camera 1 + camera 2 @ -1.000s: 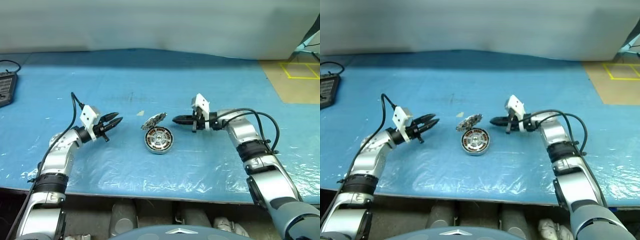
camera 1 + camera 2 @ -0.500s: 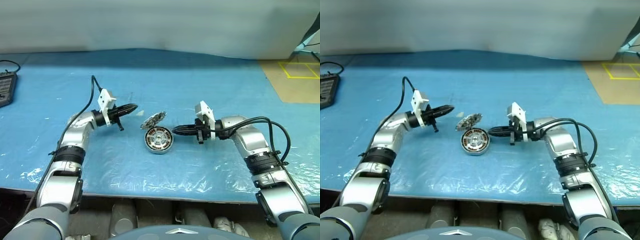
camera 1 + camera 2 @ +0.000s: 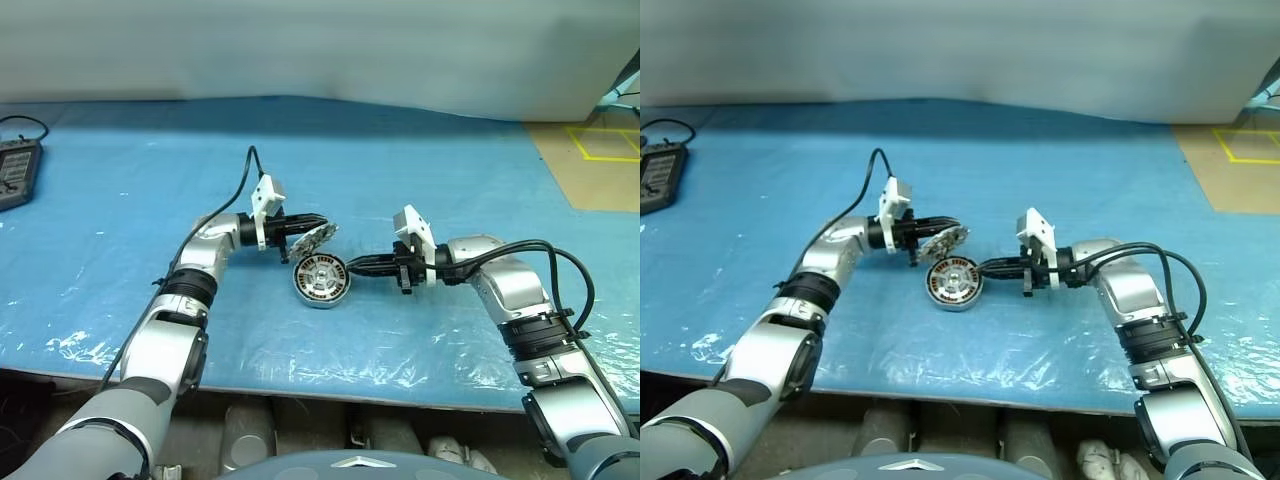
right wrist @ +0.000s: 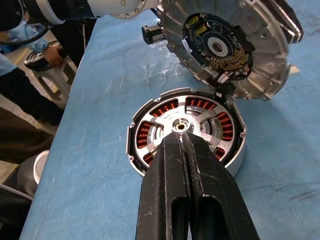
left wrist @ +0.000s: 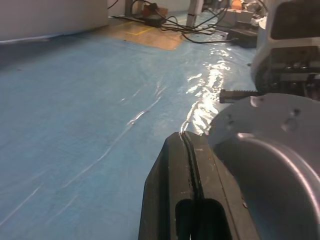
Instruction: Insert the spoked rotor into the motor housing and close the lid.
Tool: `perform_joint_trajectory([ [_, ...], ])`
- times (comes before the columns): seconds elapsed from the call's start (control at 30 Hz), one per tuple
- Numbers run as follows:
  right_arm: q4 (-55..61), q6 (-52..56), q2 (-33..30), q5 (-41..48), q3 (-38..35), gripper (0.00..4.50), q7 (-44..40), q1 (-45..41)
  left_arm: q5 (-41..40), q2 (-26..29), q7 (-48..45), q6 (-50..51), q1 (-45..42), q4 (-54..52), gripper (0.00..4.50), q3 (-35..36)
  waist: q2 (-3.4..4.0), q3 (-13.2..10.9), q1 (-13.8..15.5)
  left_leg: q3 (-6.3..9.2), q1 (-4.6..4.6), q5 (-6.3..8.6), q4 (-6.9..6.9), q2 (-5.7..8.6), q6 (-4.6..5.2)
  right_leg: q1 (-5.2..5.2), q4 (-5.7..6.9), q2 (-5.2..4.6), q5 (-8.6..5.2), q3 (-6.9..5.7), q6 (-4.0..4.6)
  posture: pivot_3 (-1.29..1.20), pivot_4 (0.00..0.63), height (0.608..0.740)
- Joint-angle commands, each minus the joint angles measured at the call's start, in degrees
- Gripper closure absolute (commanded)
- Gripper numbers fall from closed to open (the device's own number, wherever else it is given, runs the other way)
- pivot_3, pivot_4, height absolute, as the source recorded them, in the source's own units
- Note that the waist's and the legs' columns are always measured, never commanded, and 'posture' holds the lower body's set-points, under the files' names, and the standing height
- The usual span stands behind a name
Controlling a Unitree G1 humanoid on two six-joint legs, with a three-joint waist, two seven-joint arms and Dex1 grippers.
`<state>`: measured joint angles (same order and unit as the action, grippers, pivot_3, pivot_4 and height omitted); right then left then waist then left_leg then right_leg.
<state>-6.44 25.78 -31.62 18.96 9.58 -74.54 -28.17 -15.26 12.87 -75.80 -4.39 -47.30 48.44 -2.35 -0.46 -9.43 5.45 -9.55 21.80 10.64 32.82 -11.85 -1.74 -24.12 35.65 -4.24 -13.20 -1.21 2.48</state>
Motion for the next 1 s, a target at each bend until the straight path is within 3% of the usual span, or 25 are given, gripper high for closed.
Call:
perform_joint_trajectory([
  [0.03, 2.1, 0.0, -2.3, 1.5, -2.3, 4.50, -0.2, 0.8, -1.8, -0.4, -3.7, 3.7, 1.8, -6.2, 4.49, -1.1, 0.00, 0.0, 0.1, 0.00, 0.00, 0.00, 0.00, 0.00, 0.00, 0.00, 0.00, 0.00, 0.00, 0.00, 0.00, 0.00, 0.150, 0.740],
  [0.23, 1.1, -0.9, -4.5, 1.3, -3.0, 4.50, 0.0, 1.3, -1.5, 1.7, -8.4, 10.7, 9.3, -17.7, 4.49, -6.0, 0.00, 0.0, 0.0, 0.00, 0.00, 0.01, -0.11, -0.02, 0.01, -0.01, -0.11, -0.02, 0.00, 0.00, 0.00, 0.00, 0.150, 0.740],
  [0.6, 2.3, -0.6, -2.7, 1.7, -2.2, 4.50, 1.5, 1.5, 2.7, 6.3, -7.1, 7.9, 17.3, -23.3, 4.49, -11.3, 0.04, 0.0, 0.0, 0.00, -0.07, 0.10, -0.12, -0.04, -0.14, 0.03, -0.11, -0.03, -0.01, 0.01, 0.00, 0.00, 0.150, 0.740],
  [0.87, -0.1, -4.4, 1.7, 0.8, -2.5, 4.50, 4.4, -1.0, 0.6, 6.1, -0.7, 7.7, 19.7, -26.9, 4.49, -8.0, 0.05, 0.0, -0.2, -0.01, -0.11, 0.12, -0.12, -0.03, -0.18, 0.05, -0.11, -0.02, -0.01, 0.04, 0.00, 0.00, 0.150, 0.740],
  [1.0, -1.1, -6.9, 4.2, 1.0, -2.9, 4.50, 5.7, -2.1, -2.7, 7.3, 1.8, 8.5, 23.2, -33.7, 4.49, -4.8, 0.06, 0.0, -0.4, -0.01, -0.14, 0.12, -0.14, -0.04, -0.19, 0.04, -0.06, -0.01, -0.01, 0.03, 0.00, 0.00, 0.150, 0.740],
])
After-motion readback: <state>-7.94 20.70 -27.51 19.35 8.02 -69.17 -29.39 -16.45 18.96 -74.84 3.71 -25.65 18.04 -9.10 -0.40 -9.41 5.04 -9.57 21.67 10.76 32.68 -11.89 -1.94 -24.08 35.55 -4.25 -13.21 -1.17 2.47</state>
